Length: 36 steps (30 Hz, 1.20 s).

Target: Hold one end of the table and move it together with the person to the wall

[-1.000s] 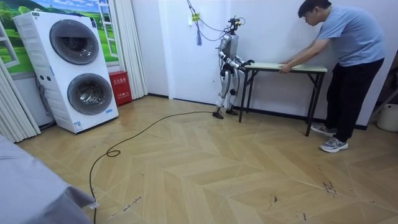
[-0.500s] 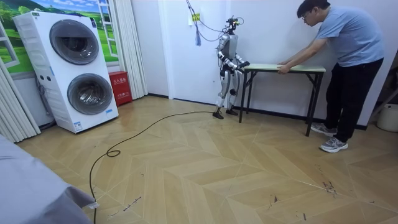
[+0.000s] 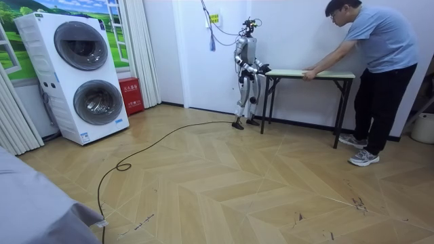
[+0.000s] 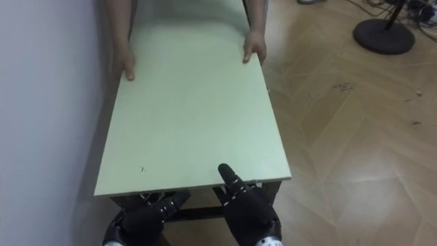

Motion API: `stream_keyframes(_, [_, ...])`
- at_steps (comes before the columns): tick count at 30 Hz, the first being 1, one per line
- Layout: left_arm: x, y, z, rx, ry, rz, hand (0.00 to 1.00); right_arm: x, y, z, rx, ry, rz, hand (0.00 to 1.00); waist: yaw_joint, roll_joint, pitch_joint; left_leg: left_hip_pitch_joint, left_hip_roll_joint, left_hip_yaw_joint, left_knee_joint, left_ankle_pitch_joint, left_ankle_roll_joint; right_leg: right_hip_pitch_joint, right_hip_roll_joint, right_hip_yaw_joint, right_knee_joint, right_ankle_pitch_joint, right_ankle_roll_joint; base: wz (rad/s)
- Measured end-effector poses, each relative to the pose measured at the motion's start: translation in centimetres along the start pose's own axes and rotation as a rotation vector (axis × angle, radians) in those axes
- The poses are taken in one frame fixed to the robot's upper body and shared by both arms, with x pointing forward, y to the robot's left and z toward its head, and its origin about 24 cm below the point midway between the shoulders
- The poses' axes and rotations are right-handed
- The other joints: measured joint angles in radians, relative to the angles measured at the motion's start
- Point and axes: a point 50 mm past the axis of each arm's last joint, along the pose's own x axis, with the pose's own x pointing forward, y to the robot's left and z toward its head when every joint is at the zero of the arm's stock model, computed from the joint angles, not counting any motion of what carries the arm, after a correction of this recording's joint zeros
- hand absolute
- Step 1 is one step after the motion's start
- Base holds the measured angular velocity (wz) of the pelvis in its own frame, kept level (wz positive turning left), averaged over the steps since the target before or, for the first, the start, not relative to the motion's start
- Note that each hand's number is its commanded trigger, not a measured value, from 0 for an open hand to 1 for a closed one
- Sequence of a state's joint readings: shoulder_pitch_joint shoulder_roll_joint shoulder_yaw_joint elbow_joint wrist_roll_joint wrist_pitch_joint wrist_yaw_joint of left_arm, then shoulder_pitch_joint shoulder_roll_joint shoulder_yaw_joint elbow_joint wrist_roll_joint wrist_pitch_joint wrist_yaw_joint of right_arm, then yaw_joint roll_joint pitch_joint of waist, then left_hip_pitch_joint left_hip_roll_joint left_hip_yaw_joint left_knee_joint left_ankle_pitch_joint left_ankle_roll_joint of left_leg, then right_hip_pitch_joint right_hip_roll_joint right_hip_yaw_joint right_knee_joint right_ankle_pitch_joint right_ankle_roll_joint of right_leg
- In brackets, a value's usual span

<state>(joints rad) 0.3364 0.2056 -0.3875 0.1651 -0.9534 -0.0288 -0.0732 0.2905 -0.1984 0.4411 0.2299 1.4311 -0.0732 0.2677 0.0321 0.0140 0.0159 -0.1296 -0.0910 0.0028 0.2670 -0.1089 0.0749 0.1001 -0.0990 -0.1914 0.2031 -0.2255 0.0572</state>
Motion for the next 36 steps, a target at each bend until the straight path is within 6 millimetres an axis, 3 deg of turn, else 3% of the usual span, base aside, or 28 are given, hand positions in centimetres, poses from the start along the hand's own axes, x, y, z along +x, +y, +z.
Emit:
stream_keyframes(4, [0.0,0.2,-0.3,0.032,0.019,0.004,0.0,0.0,0.0,0.1,-0.02,0.015,0.006,0.0,-0.002,-0.003,0.0009,-0.001,-0.001,0.0,0.002,0.0,0.0,0.0,0.0,0.0,-0.011,-0.002,-0.004,-0.02])
stream_keyframes(10, [0.0,0.6,-0.7,0.055,0.05,0.016,0.0,-0.1,-0.2,0.1,-0.01,0.028,0.008,0.0,-0.002,-0.01,-0.0045,0.0,-0.001,0.006,0.003,0.004,0.004,0.005,0.001,0.001,-0.018,-0.002,-0.005,0.0])
stream_keyframes(17, [0.0,2.8,-2.1,0.162,0.141,0.096,0.0,-0.9,-2.8,-0.2,-0.013,0.048,-0.085,0.0,-0.002,-0.008,-0.0049,0.0,0.008,0.006,-0.005,-0.002,-0.003,0.003,0.009,0.0,-0.016,0.006,-0.017,0.0])
stream_keyframes(22, [-0.1,3.4,-2.6,0.158,0.166,0.118,0.0,-1.2,-3.8,-0.1,-0.045,0.062,-0.118,0.0,-0.004,-0.004,-0.0035,0.003,0.011,0.006,-0.009,-0.002,-0.006,0.004,0.012,-0.005,-0.017,0.007,-0.018,0.0])
stream_keyframes(26, [-0.4,5.1,-3.8,0.158,0.23,0.189,0.0,-1.8,-5.8,-0.2,-0.125,0.105,-0.217,0.0,-0.011,0.002,-0.001,0.002,0.01,-0.001,-0.007,-0.002,-0.006,0.005,0.012,-0.005,-0.017,0.008,-0.019,0.0])
stream_keyframes(31, [-1.0,5.8,-4.5,0.154,0.256,0.222,0.0,-2.5,-6.9,0.0,-0.21,0.136,-0.272,0.0,-0.027,-0.002,0.0013,0.0,0.009,-0.007,-0.008,-0.003,-0.011,0.002,0.012,-0.007,-0.018,0.008,-0.019,0.0])
stream_keyframes(36, [-1.0,7.6,-4.5,0.161,0.26,0.281,0.0,-4.2,-9.8,0.9,-0.25,0.148,-0.432,0.0,-0.028,-0.013,-0.0032,0.003,0.009,-0.007,-0.008,0.0,-0.007,0.005,0.013,-0.003,-0.018,0.008,-0.019,0.0])
